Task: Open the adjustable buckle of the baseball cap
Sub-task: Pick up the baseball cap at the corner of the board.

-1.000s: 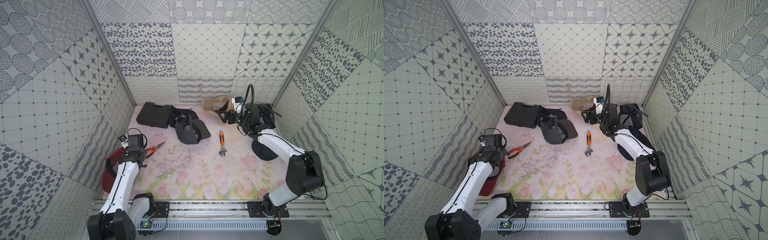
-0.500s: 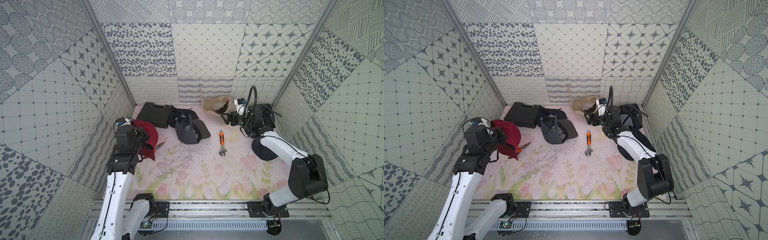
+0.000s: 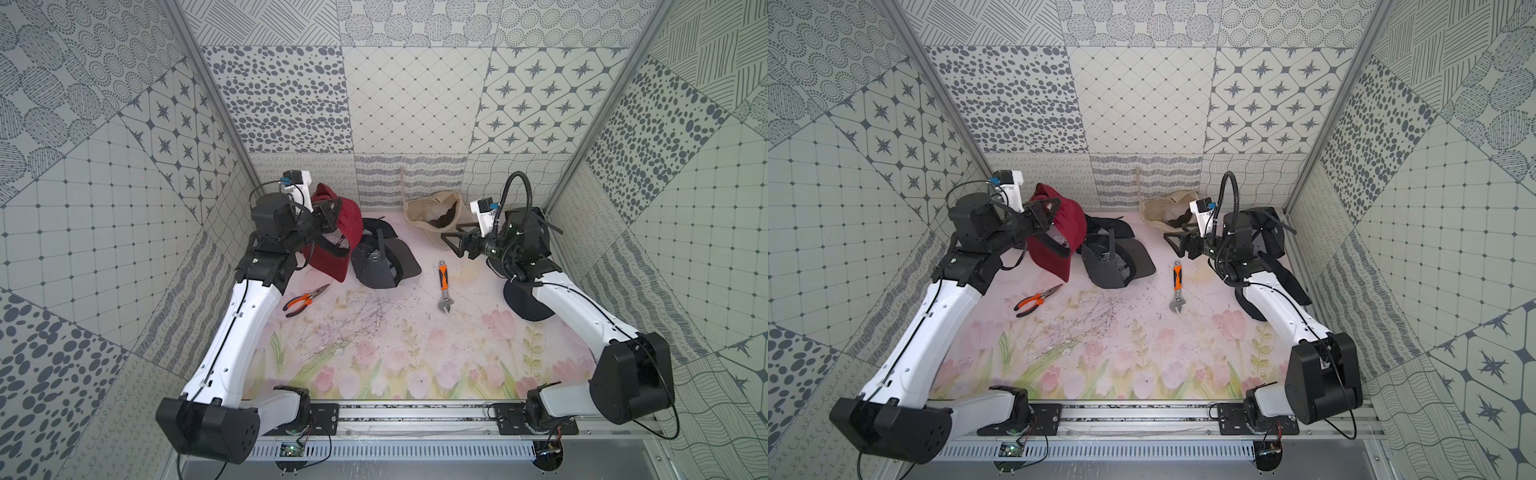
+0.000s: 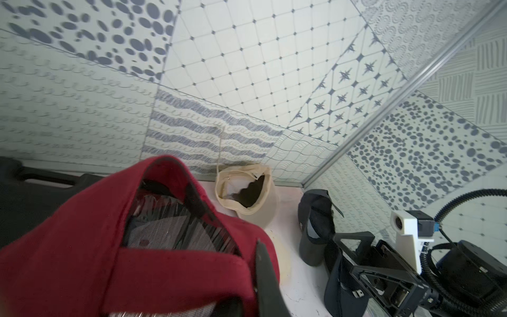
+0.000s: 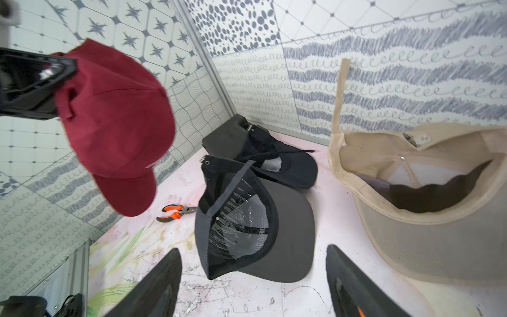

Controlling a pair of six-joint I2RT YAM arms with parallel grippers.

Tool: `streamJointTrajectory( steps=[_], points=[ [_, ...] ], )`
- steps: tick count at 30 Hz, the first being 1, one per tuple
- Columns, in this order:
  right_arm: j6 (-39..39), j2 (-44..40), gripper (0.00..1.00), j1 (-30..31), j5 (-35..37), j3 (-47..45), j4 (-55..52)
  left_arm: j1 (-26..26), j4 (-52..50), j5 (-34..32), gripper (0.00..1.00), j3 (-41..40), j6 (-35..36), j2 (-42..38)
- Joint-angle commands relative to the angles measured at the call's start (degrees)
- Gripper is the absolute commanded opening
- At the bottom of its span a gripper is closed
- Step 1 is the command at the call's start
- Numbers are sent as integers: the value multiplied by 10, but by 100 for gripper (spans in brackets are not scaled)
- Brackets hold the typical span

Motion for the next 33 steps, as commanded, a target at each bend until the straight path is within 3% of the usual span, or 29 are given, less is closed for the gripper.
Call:
streamJointTrajectory(
  steps=[1, 11, 17, 21, 26, 33],
  points=[
    [0, -25, 83, -1, -54, -8, 21, -47, 114, 123, 0, 58, 46, 65],
    [20, -76, 92, 12, -5, -28, 7, -138, 137, 138, 0, 149, 53, 187],
    [43, -96, 91, 15, 25, -31, 6, -170, 137, 159, 0, 172, 80, 217],
    [69, -92, 91, 20, 32, -21, 4, -181, 139, 137, 0, 174, 67, 230],
    [63, -88, 95, 70, 150, -18, -7, -200, 175, 156, 0, 180, 52, 253],
    [100, -70, 98, 113, 240, -29, 7, -223, 175, 104, 0, 206, 52, 276]
  ],
)
